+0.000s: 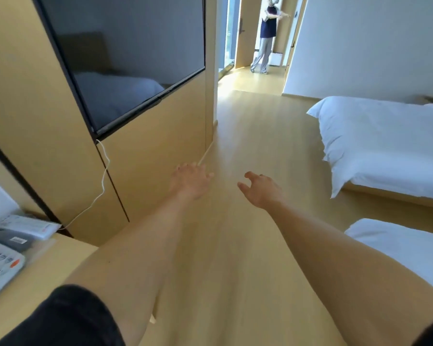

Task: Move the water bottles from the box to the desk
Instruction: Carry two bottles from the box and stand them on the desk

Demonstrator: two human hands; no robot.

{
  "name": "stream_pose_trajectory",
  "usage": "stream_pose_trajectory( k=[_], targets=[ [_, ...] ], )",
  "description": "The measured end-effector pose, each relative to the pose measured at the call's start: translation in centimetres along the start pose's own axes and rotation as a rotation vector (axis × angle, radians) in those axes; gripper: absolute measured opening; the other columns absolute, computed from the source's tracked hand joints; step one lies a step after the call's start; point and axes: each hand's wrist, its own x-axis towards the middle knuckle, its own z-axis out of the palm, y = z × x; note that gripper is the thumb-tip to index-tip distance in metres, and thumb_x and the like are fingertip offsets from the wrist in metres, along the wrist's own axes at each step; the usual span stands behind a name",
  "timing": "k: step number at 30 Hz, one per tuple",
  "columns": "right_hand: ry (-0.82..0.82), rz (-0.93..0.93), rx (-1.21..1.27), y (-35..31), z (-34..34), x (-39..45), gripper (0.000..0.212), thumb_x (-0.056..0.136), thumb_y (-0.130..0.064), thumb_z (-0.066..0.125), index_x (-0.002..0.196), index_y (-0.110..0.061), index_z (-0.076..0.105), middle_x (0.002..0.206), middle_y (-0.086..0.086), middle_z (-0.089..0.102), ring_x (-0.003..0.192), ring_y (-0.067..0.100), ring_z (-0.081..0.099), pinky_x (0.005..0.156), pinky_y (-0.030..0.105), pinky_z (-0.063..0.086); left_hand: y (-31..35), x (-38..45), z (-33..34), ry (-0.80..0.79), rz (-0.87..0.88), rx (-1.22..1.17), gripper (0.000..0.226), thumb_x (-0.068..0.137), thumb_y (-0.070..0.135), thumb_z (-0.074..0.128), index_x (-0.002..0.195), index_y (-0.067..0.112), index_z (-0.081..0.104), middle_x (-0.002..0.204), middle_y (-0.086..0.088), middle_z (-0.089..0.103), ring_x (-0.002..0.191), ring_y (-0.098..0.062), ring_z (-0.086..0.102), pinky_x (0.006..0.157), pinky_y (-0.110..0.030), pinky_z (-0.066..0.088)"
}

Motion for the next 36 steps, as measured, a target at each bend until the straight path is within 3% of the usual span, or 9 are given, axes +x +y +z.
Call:
stream_pose_trajectory(
  k=[12, 15, 18, 25, 36],
  targets=[
    [0.059, 0.310, 0.137, 15.3, -3.6, 2.4, 0.056, 0.099, -0.054, 0.043, 0.148, -0.026, 0.041, 0.146, 0.010, 0.049, 0.132, 0.030, 0.048, 0.106, 0.046, 0.043, 15.5, 9.6, 2.4, -0.024, 0.266, 0.079, 0.038, 0.102, 0.044, 0.035, 0.127, 0.024, 0.055, 0.122, -0.002, 0.057, 0.115, -0.024, 0.054, 0.100, -0.037, 0.038],
    [0.061, 0.356, 0.139, 16.8, -4.4, 4.9, 0.057, 0.099, -0.055, 0.043, 0.149, -0.027, 0.039, 0.146, 0.010, 0.049, 0.131, 0.030, 0.049, 0.104, 0.046, 0.045, 17.7, 12.8, 2.7, -0.035, 0.302, 0.101, 0.039, 0.104, 0.044, 0.029, 0.134, 0.026, 0.049, 0.132, -0.004, 0.053, 0.124, -0.024, 0.050, 0.104, -0.035, 0.033],
    [0.074, 0.381, 0.122, 17.8, -5.1, 8.4, 0.057, 0.100, -0.054, 0.043, 0.149, -0.026, 0.039, 0.146, 0.009, 0.050, 0.132, 0.029, 0.049, 0.103, 0.044, 0.045, 19.1, 16.7, 2.9, -0.030, 0.329, 0.110, 0.047, 0.106, 0.044, 0.025, 0.143, 0.024, 0.044, 0.142, -0.007, 0.049, 0.132, -0.028, 0.045, 0.107, -0.037, 0.032],
    [0.052, 0.433, 0.123, 18.8, -6.3, 18.6, 0.056, 0.098, -0.055, 0.046, 0.148, -0.030, 0.041, 0.147, 0.001, 0.049, 0.127, 0.024, 0.053, 0.093, 0.038, 0.047, 20.5, 28.4, 4.2, -0.116, 0.359, 0.092, 0.049, 0.105, 0.046, 0.026, 0.144, 0.025, 0.045, 0.143, -0.008, 0.049, 0.133, -0.029, 0.046, 0.107, -0.038, 0.035],
    [-0.026, 0.495, 0.072, 20.5, -6.8, 31.9, 0.056, 0.098, -0.055, 0.046, 0.149, -0.031, 0.039, 0.147, 0.002, 0.048, 0.128, 0.025, 0.052, 0.097, 0.038, 0.047, 20.1, 42.6, 5.2, -0.201, 0.331, 0.020, 0.050, 0.104, 0.048, 0.026, 0.145, 0.026, 0.046, 0.148, -0.008, 0.046, 0.136, -0.029, 0.043, 0.108, -0.040, 0.033]
  ],
)
